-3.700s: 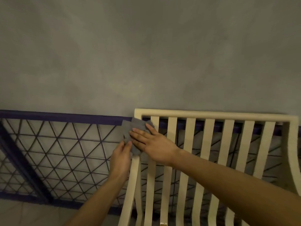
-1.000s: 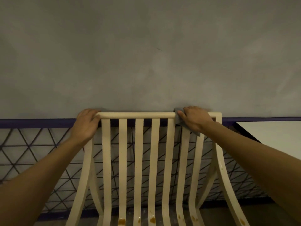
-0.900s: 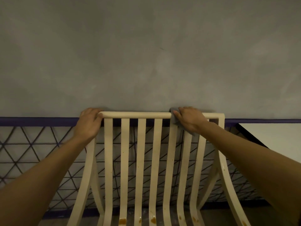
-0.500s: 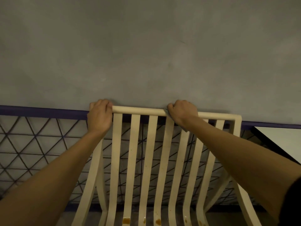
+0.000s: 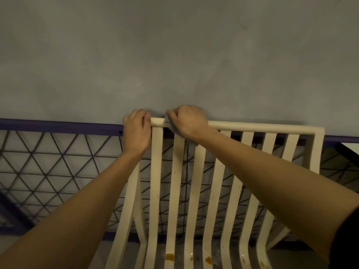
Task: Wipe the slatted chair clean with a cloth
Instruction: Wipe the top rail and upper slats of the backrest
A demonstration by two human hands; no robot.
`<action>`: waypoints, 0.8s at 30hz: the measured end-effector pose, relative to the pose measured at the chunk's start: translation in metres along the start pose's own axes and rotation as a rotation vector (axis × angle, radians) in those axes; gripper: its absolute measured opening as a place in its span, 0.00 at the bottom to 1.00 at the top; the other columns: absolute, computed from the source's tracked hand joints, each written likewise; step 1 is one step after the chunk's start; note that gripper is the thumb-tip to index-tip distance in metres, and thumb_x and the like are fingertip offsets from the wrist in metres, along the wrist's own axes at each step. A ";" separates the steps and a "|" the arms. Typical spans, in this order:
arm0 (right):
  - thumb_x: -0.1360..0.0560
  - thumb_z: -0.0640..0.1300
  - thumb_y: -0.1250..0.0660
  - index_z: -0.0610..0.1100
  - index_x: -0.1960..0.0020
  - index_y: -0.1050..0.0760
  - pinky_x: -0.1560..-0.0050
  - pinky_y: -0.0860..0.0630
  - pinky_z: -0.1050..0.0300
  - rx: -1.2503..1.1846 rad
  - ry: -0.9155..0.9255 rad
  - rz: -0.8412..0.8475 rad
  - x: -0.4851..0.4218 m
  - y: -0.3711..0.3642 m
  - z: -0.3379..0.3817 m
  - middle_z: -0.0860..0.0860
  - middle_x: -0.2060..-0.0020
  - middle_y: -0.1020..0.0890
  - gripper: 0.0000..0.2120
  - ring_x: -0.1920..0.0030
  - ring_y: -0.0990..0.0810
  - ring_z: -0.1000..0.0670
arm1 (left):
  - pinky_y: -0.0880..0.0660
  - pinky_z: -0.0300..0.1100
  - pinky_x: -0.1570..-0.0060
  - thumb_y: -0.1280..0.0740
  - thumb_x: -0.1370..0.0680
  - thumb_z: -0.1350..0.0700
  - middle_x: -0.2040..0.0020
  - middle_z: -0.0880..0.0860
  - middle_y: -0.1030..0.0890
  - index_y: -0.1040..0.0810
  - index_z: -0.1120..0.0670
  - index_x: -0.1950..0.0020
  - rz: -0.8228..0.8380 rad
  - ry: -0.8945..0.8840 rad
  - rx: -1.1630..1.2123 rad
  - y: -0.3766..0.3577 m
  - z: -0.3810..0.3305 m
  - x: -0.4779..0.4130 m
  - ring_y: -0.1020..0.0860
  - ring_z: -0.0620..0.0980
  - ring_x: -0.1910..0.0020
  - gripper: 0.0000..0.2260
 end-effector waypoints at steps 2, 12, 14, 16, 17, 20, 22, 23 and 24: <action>0.20 0.57 0.43 0.45 0.64 0.26 0.67 0.33 0.55 -0.412 -0.120 0.078 0.003 0.005 -0.006 0.49 0.70 0.26 0.22 0.68 0.26 0.49 | 0.41 0.38 0.55 0.43 0.18 0.60 0.56 0.56 0.26 0.29 0.56 0.58 -0.008 0.003 -0.014 0.000 0.004 -0.001 0.28 0.59 0.54 0.09; 0.19 0.46 0.43 0.39 0.48 0.23 0.53 0.29 0.52 0.057 0.019 0.070 -0.020 0.022 0.034 0.38 0.48 0.21 0.13 0.47 0.22 0.39 | 0.40 0.42 0.58 0.43 0.19 0.61 0.58 0.53 0.27 0.30 0.53 0.60 -0.010 0.025 0.081 -0.002 0.005 -0.001 0.28 0.59 0.55 0.10; 0.18 0.46 0.46 0.39 0.44 0.24 0.51 0.29 0.51 0.095 0.019 0.063 -0.019 0.008 0.041 0.39 0.45 0.21 0.15 0.45 0.22 0.39 | 0.41 0.40 0.58 0.42 0.19 0.60 0.58 0.52 0.28 0.30 0.52 0.60 -0.004 0.028 0.094 -0.002 0.003 0.000 0.28 0.58 0.54 0.10; 0.18 0.48 0.48 0.40 0.48 0.23 0.53 0.29 0.51 0.060 -0.038 0.049 -0.015 -0.001 0.034 0.39 0.48 0.20 0.17 0.48 0.21 0.39 | 0.41 0.38 0.58 0.42 0.19 0.61 0.59 0.52 0.28 0.30 0.53 0.60 -0.013 0.021 0.092 -0.002 0.001 0.000 0.27 0.59 0.55 0.10; 0.18 0.48 0.48 0.40 0.49 0.23 0.53 0.28 0.51 0.045 -0.061 0.030 -0.015 -0.002 0.032 0.40 0.49 0.19 0.18 0.49 0.21 0.39 | 0.41 0.38 0.58 0.42 0.19 0.61 0.58 0.54 0.27 0.29 0.54 0.59 -0.021 0.024 0.082 0.000 0.002 0.000 0.27 0.60 0.55 0.10; 0.18 0.51 0.48 0.40 0.45 0.23 0.48 0.28 0.50 0.017 -0.141 0.064 -0.021 -0.009 0.029 0.41 0.45 0.20 0.19 0.45 0.22 0.41 | 0.41 0.38 0.57 0.43 0.19 0.61 0.56 0.58 0.24 0.25 0.59 0.57 -0.043 0.041 0.033 0.001 0.000 0.003 0.27 0.60 0.53 0.10; 0.19 0.52 0.49 0.42 0.46 0.23 0.49 0.29 0.51 0.000 -0.172 0.088 -0.026 -0.014 0.028 0.43 0.45 0.20 0.20 0.45 0.22 0.42 | 0.38 0.45 0.55 0.44 0.19 0.58 0.57 0.58 0.23 0.25 0.58 0.58 -0.029 0.042 -0.117 0.004 -0.007 0.000 0.27 0.59 0.53 0.11; 0.19 0.52 0.49 0.42 0.47 0.23 0.52 0.30 0.52 0.026 -0.144 0.072 -0.027 -0.013 0.027 0.43 0.46 0.20 0.19 0.46 0.22 0.42 | 0.37 0.48 0.53 0.44 0.20 0.56 0.59 0.57 0.23 0.25 0.56 0.59 0.000 0.017 -0.241 0.005 -0.013 -0.004 0.27 0.58 0.53 0.12; 0.18 0.50 0.49 0.43 0.48 0.23 0.54 0.31 0.53 0.073 -0.103 0.044 -0.027 -0.013 0.027 0.44 0.47 0.19 0.18 0.47 0.21 0.42 | 0.36 0.50 0.52 0.45 0.21 0.55 0.61 0.57 0.22 0.25 0.55 0.60 0.042 -0.004 -0.331 0.003 -0.016 -0.009 0.26 0.58 0.54 0.13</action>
Point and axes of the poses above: each hand's wrist, its own x-axis away from the middle knuckle, its own y-axis out of the back of the hand, z = x × y, the point moved 7 cm from there along -x, towards the middle knuckle
